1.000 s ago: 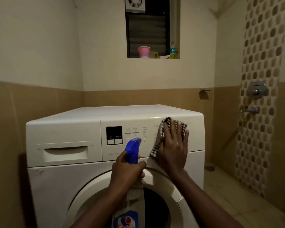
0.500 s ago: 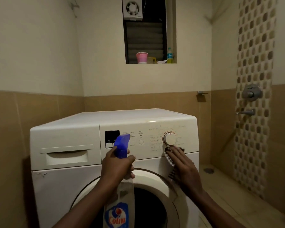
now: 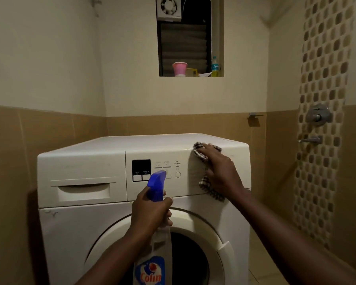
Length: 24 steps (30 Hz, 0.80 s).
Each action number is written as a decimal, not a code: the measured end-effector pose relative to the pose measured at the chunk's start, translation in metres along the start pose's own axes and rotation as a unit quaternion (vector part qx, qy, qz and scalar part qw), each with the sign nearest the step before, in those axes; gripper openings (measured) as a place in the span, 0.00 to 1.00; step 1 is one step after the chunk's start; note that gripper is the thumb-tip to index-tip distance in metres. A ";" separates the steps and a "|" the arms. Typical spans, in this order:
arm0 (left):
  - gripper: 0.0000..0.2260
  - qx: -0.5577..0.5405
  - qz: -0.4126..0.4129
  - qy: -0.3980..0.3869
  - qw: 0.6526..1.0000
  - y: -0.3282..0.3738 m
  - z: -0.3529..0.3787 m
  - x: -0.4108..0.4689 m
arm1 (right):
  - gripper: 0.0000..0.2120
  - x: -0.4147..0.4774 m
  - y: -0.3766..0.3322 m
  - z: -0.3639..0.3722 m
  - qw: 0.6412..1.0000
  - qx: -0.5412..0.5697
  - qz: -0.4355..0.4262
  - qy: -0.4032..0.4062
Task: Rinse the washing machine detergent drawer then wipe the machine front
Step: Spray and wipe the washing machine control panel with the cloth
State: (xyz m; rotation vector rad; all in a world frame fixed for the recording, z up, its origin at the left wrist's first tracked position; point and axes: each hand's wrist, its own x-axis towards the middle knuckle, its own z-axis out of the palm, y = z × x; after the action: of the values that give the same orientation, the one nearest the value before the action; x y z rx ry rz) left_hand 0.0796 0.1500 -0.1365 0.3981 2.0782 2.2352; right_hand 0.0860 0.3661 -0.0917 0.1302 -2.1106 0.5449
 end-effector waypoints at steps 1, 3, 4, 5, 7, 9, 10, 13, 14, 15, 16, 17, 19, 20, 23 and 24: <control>0.13 0.001 0.005 0.007 1.000 -0.001 0.000 -0.001 | 0.34 0.007 -0.008 0.002 0.999 -0.039 -0.011 -0.019; 0.14 -0.017 -0.001 0.005 1.000 -0.003 -0.001 -0.002 | 0.32 0.008 -0.026 0.015 0.996 -0.085 -0.019 -0.018; 0.14 -0.020 -0.003 0.005 1.000 -0.005 -0.002 -0.003 | 0.32 0.002 -0.034 0.027 0.996 -0.086 -0.019 -0.005; 0.13 -0.012 0.002 0.014 1.000 -0.006 -0.005 -0.006 | 0.33 -0.008 -0.039 0.040 0.997 -0.077 -0.020 0.011; 0.12 0.018 0.013 0.033 0.999 -0.006 -0.009 -0.012 | 0.37 -0.035 -0.040 0.066 0.997 -0.058 -0.029 0.037; 0.14 0.028 0.007 0.044 0.999 -0.007 -0.017 -0.015 | 0.41 -0.050 -0.036 0.079 0.997 -0.039 -0.035 0.050; 0.15 0.031 0.001 0.050 0.998 -0.008 -0.023 -0.015 | 0.42 -0.049 -0.035 0.080 0.998 -0.027 -0.035 0.054; 0.19 0.044 -0.003 0.076 0.996 -0.008 -0.040 -0.010 | 0.43 -0.031 -0.043 0.073 0.998 0.002 -0.028 0.048; 0.19 0.054 0.000 0.083 0.995 -0.007 -0.043 -0.008 | 0.43 -0.026 -0.046 0.071 0.998 0.011 -0.026 0.048; 0.19 0.060 0.006 0.085 0.995 -0.003 -0.044 -0.008 | 0.43 -0.021 -0.050 0.070 0.998 0.022 -0.021 0.049; 0.18 0.067 0.015 0.083 0.994 0.001 -0.043 -0.006 | 0.41 -0.017 -0.052 0.070 0.998 0.038 -0.012 0.055; 0.17 0.077 0.025 0.082 0.993 0.007 -0.040 -0.004 | 0.39 -0.013 -0.055 0.071 0.996 0.054 -0.001 0.067; 0.18 0.099 0.042 0.080 0.991 0.020 -0.037 0.002 | 0.33 -0.009 -0.064 0.076 0.992 0.080 0.013 0.099; 0.19 0.101 0.048 0.076 0.991 0.026 -0.037 0.004 | 0.32 -0.007 -0.070 0.080 0.991 0.083 0.013 0.103; 0.23 0.101 0.046 0.073 0.991 0.029 -0.045 0.008 | 0.29 -0.007 -0.090 0.100 0.997 0.050 -0.046 0.047; 0.22 0.092 0.036 0.081 0.992 0.026 -0.050 0.008 | 0.29 -0.011 -0.094 0.109 0.995 0.030 -0.089 0.017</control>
State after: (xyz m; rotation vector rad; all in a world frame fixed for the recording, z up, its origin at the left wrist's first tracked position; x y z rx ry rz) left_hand 0.0641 0.1010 -0.1122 0.3174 2.4009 2.1889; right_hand 0.0364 0.2343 -0.1213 0.3374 -2.0257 0.5012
